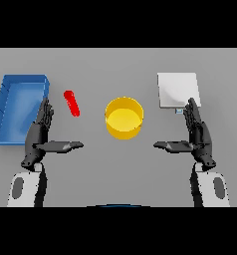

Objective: Pick up the red beaker and tilt it to pour out 1 green nut into yellow bowl. Pick up the yellow bowl and place it on the metallic measuring scale.

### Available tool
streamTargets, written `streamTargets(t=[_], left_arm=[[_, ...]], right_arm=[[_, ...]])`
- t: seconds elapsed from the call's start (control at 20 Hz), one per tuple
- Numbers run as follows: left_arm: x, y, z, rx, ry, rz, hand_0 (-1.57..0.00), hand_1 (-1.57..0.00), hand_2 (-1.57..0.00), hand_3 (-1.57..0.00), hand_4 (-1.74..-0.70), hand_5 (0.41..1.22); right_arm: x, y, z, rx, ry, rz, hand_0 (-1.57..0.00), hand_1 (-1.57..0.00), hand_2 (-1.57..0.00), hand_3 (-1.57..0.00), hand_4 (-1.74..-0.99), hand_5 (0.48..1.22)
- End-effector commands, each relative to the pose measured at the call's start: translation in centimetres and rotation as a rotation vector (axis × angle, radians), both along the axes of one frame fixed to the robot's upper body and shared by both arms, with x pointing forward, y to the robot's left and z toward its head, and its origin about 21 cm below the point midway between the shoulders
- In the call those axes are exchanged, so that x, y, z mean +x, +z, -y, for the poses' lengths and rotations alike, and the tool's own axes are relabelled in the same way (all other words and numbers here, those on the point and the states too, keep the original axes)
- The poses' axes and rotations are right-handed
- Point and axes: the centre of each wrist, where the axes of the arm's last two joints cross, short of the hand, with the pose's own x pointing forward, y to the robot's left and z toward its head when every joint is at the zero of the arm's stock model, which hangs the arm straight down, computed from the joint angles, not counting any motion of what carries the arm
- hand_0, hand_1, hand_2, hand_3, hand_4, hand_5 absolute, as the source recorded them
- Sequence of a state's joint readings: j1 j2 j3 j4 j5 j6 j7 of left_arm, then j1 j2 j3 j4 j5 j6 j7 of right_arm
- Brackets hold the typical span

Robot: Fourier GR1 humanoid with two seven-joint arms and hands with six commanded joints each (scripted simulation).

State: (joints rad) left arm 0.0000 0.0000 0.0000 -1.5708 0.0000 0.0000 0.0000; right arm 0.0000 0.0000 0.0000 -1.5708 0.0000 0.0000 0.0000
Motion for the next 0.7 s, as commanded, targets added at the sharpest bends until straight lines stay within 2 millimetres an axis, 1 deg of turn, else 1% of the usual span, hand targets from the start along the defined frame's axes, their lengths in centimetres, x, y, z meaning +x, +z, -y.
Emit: streamTargets(t=[0.0,0.25,0.3,0.35,0.4,0.45,0.5,0.55,0.6,0.65], left_arm=[[0.0,0.0,-0.1,0.000,0.002,0.000,0.00,0.00,0.00,0.00,-1.14,0.660],[-0.1,0.0,-0.7,0.002,0.006,-0.001,0.00,0.00,0.00,0.00,-1.14,0.660],[-1.3,0.5,-0.8,0.081,-0.040,0.044,0.00,0.00,0.00,0.00,-1.14,0.660],[-2.2,1.2,-0.8,0.131,-0.065,0.088,0.00,0.00,0.00,0.00,-1.14,0.660],[-2.6,1.8,-0.8,0.162,-0.077,0.081,0.00,0.00,0.00,0.00,-1.14,0.660],[-3.1,2.0,-0.4,0.175,-0.088,0.069,0.00,0.00,0.00,0.00,-1.14,0.662],[-3.3,2.4,-0.5,0.189,-0.096,0.068,0.00,0.00,0.00,0.00,-1.14,0.660],[-3.5,2.4,-0.5,0.199,-0.095,0.045,0.00,0.00,0.00,0.00,-1.14,0.657],[-3.5,2.5,-0.2,0.196,-0.101,0.032,0.00,0.00,0.00,0.00,-1.14,0.655],[-3.4,2.7,-0.4,0.199,-0.101,0.030,0.00,0.00,0.00,0.00,-1.14,0.652]], right_arm=[[0.0,0.0,-0.1,0.001,0.000,0.001,0.00,0.00,0.00,0.00,-1.071,0.578],[-0.2,0.0,-1.2,0.007,0.006,0.003,0.00,0.00,0.00,0.00,-1.071,0.578],[-1.0,0.5,-1.1,-0.148,0.011,0.095,0.00,0.00,0.00,0.00,-1.071,0.578],[-2.0,0.7,-1.4,-0.232,0.028,0.144,0.00,0.00,0.00,0.00,-1.072,0.577],[-2.2,1.0,-1.5,-0.293,0.025,0.158,0.00,0.00,0.00,0.00,-1.066,0.576],[-2.7,0.9,-1.7,-0.327,0.030,0.153,0.00,0.00,0.00,0.00,-1.064,0.577],[-2.8,1.0,-1.7,-0.338,0.030,0.154,0.00,0.00,0.00,0.00,-1.071,0.581],[-2.7,1.3,-1.8,-0.335,0.031,0.161,0.00,0.00,0.00,0.00,-1.084,0.585],[-2.8,1.3,-2.0,-0.320,0.040,0.158,0.00,0.00,0.00,0.00,-1.103,0.592],[-2.9,1.6,-1.9,-0.319,0.054,0.162,0.00,0.00,0.00,0.00,-1.118,0.600]])
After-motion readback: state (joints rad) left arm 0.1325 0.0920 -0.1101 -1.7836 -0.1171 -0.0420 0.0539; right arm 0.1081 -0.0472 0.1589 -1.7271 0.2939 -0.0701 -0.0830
